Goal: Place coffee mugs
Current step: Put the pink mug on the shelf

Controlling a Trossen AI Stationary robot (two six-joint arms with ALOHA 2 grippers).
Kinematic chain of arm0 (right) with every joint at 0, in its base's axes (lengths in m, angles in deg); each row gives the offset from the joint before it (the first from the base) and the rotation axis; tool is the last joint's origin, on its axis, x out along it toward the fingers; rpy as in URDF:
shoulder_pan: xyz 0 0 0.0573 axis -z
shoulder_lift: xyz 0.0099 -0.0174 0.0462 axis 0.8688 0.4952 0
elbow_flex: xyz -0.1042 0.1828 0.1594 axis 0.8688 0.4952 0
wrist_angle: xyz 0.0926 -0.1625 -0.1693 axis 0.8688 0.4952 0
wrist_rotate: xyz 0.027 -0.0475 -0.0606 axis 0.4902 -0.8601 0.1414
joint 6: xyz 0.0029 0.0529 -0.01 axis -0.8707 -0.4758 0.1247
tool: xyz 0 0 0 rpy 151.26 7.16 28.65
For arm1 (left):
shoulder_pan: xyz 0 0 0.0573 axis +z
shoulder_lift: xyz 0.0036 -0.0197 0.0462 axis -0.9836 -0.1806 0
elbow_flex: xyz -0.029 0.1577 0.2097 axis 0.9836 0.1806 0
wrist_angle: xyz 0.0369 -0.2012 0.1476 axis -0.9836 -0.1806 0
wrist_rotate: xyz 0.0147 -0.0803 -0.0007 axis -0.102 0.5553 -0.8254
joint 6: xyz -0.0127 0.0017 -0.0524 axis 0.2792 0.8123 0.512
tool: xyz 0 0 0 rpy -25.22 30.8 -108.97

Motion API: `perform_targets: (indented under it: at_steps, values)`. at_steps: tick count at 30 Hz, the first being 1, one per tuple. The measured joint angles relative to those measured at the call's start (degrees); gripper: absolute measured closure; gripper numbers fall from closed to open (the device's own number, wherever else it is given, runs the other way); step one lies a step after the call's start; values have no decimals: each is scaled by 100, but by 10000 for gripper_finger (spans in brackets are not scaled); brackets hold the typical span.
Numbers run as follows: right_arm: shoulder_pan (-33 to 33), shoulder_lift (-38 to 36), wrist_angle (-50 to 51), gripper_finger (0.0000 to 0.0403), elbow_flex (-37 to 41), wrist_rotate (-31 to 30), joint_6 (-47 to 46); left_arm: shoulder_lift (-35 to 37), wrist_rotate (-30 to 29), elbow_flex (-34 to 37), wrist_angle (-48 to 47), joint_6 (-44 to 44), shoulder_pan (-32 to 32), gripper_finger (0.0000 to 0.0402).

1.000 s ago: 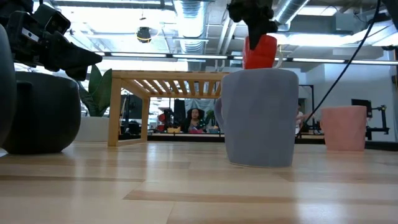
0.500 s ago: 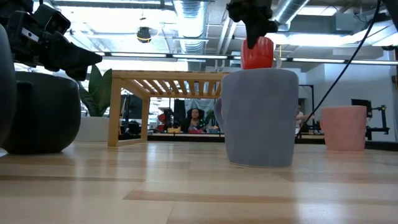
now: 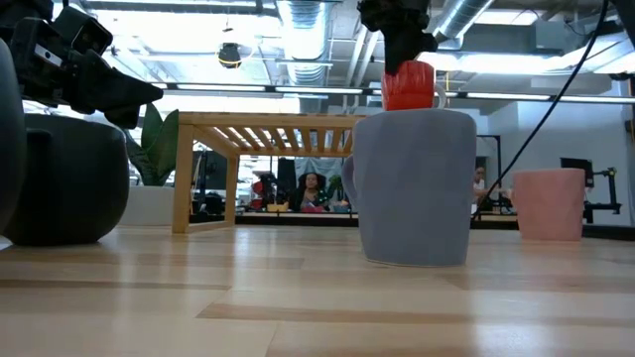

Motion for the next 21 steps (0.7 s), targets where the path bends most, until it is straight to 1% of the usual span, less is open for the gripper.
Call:
perform_targets:
  at_steps: [5,8,10,15,21]
  values:
    - [55,-83,42,206,-189,-2,139,0,-2,1,1,-1,1,401]
    - [113,-70,200,174,-554,-4,177,-1,-2,0,1,0,1,401]
    - [152,-72,228,160,-881,-2,203,-1,-2,0,0,-1,0,401]
    - [155,-92,429,153,-1623,-2,323,1,-2,1,1,0,0,402]
    - [53,-811,300,154,-1057,-7,426,1,-2,1,1,-2,0,401]
